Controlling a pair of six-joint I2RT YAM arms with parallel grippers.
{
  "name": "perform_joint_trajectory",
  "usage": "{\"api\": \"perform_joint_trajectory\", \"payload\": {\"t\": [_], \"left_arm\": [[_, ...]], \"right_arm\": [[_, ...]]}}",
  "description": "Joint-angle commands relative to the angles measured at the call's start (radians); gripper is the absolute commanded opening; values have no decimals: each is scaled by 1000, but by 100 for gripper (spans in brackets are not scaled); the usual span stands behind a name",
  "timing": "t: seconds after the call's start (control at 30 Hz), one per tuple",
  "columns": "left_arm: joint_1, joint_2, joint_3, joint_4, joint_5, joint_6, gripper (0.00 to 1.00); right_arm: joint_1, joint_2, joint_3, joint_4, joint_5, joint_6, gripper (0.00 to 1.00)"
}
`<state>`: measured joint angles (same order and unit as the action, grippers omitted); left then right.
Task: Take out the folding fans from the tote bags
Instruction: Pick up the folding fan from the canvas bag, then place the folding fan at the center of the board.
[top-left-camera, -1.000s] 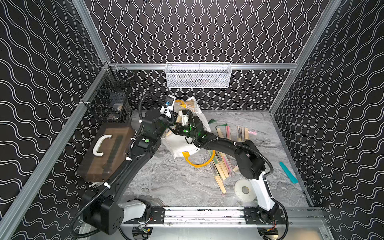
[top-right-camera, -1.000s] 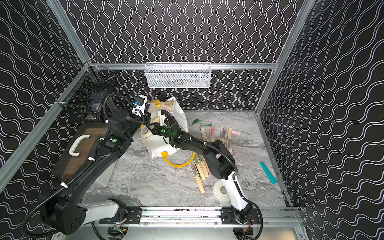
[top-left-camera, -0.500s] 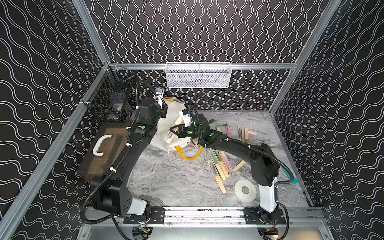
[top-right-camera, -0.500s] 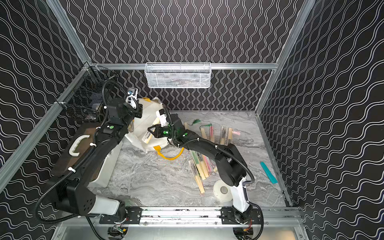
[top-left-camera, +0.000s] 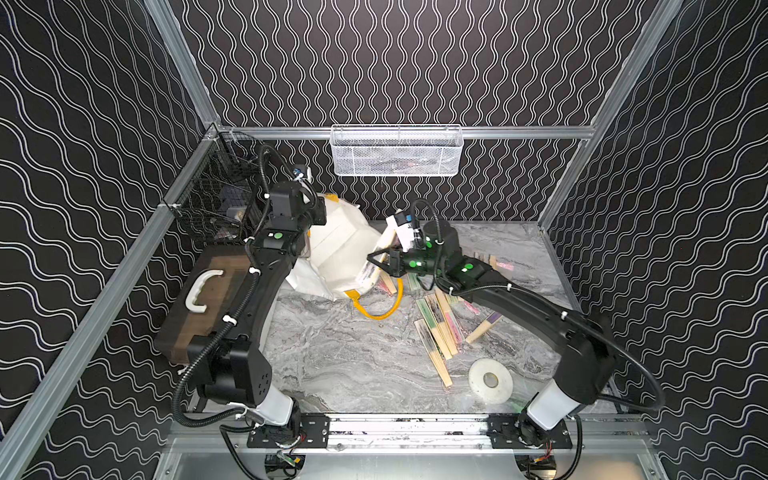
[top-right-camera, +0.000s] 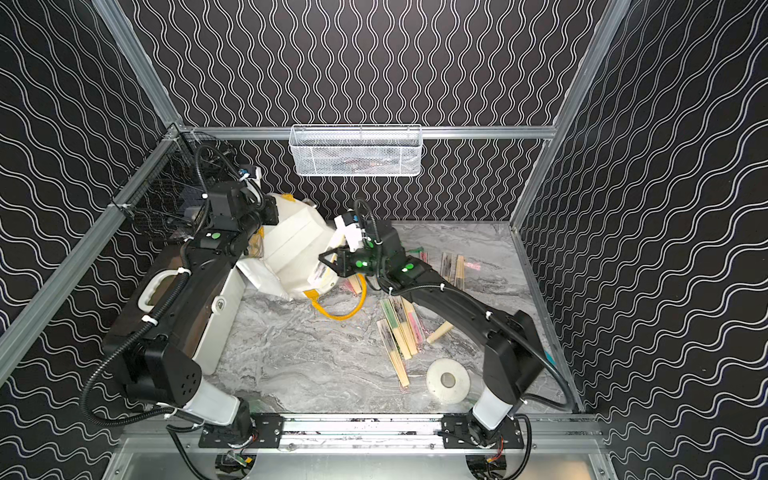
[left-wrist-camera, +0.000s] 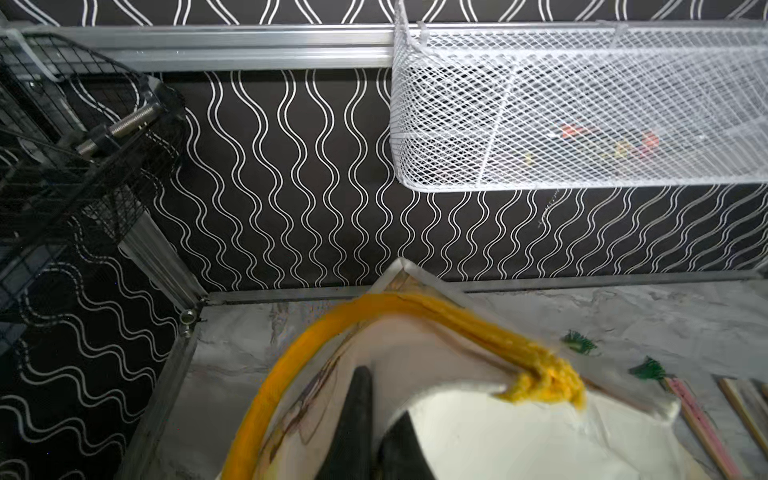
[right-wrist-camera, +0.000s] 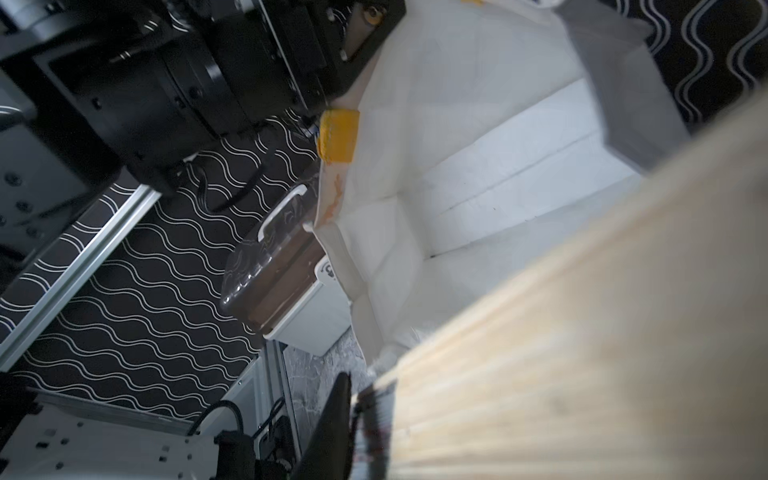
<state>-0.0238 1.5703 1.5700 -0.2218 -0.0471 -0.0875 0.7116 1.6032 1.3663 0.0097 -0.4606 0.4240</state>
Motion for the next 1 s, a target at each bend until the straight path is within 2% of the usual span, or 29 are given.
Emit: {"api": "perform_joint_trajectory", "payload": {"t": [0.0, 0.17, 0.3, 0.43, 0.63, 0.8, 0.97], "left_arm": [[27, 25, 52, -74, 26, -149, 0], [90, 38, 85, -116, 86, -323, 0], [134, 39, 84, -131, 179, -493, 0], [175, 44, 52, -96, 299, -657, 0], [282, 39, -81, -2, 362, -895, 0], [347, 69, -148, 25, 390, -999, 0], [363, 116, -173, 63, 425, -1061, 0]], "right_arm": [[-33, -106, -76, -80, 42, -46, 11], [-99, -265, -212, -171, 126, -39, 12], [-131, -309, -276, -227, 124, -27, 12], [-132, -297, -292, -314, 54, -54, 12], [-133, -282, -334, -385, -24, -91, 11], [-132, -256, -358, -396, -85, -96, 11], [-124, -173, -345, -404, -159, -113, 11]]}}
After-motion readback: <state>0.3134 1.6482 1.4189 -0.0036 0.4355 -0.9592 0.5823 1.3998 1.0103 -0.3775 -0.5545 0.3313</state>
